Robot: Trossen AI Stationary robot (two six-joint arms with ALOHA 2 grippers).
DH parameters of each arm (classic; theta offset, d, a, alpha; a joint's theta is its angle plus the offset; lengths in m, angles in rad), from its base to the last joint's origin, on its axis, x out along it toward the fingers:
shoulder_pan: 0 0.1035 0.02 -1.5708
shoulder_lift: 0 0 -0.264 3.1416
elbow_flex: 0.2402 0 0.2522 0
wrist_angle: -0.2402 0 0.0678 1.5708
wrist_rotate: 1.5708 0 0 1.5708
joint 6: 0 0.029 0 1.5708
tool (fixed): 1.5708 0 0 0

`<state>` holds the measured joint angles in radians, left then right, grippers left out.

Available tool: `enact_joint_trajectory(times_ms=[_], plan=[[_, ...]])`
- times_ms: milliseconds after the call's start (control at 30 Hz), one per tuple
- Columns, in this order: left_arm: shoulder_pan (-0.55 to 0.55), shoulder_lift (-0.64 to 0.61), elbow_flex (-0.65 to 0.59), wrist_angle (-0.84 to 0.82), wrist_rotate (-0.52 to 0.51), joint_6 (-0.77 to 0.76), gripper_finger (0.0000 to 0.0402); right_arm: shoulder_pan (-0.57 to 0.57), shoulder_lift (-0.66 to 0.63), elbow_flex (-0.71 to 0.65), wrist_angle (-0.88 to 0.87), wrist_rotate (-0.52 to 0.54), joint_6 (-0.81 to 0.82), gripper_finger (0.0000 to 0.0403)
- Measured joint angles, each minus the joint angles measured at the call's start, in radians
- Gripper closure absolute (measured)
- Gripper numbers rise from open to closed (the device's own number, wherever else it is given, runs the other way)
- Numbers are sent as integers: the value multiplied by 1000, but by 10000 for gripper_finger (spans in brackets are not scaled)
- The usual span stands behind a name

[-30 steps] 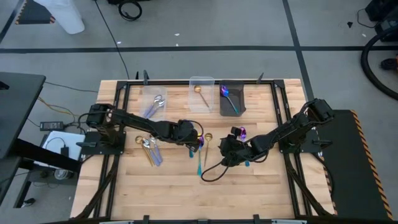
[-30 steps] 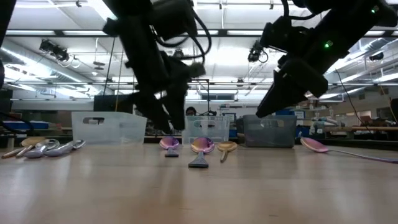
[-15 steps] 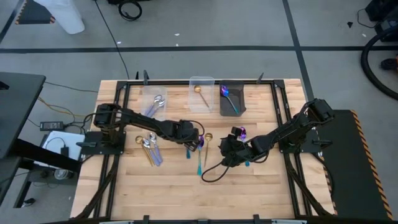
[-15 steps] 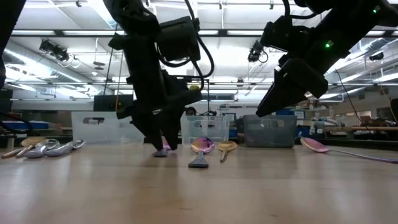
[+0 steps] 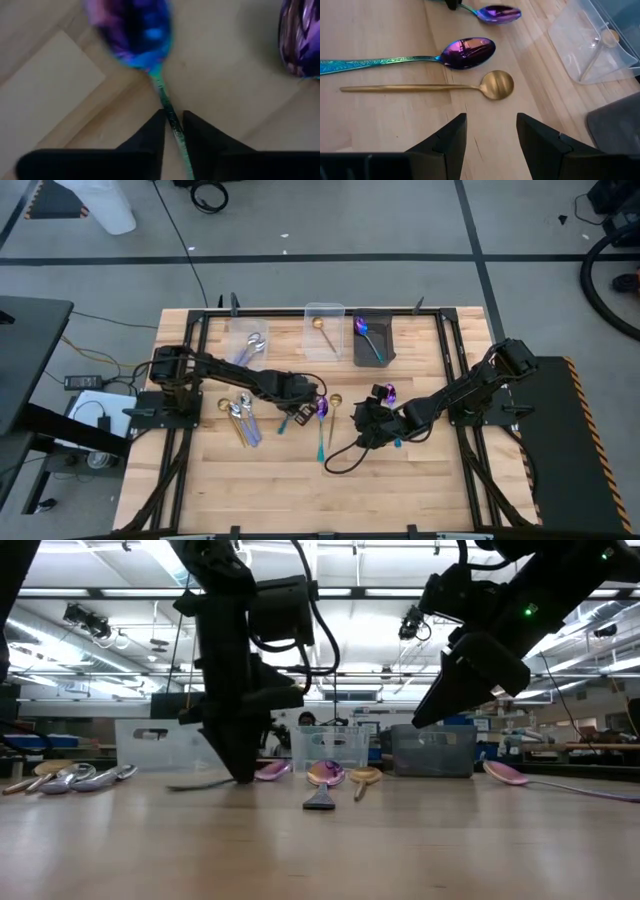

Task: Sort silverware by color (type)
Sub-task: Put the blue spoon into the black bin

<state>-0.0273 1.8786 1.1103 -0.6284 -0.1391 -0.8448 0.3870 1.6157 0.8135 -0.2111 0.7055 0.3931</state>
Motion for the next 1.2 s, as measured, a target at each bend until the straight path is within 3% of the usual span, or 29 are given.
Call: enact_joint_trajectory(times_ms=[167,400,700,967,1200], plan=[[8,-5,0,-17,28,23,385,0,0,0,-11,-11,5,220],[18,3,55,-48,88,62,385,0,0,0,-34,-19,27,220],[36,1,248,-152,197,132,385,18,0,0,-32,-22,31,220],[58,0,404,-172,112,208,385,20,0,0,-95,15,48,220],[104,2,477,-82,54,296,385,20,-19,0,-275,55,200,220]])
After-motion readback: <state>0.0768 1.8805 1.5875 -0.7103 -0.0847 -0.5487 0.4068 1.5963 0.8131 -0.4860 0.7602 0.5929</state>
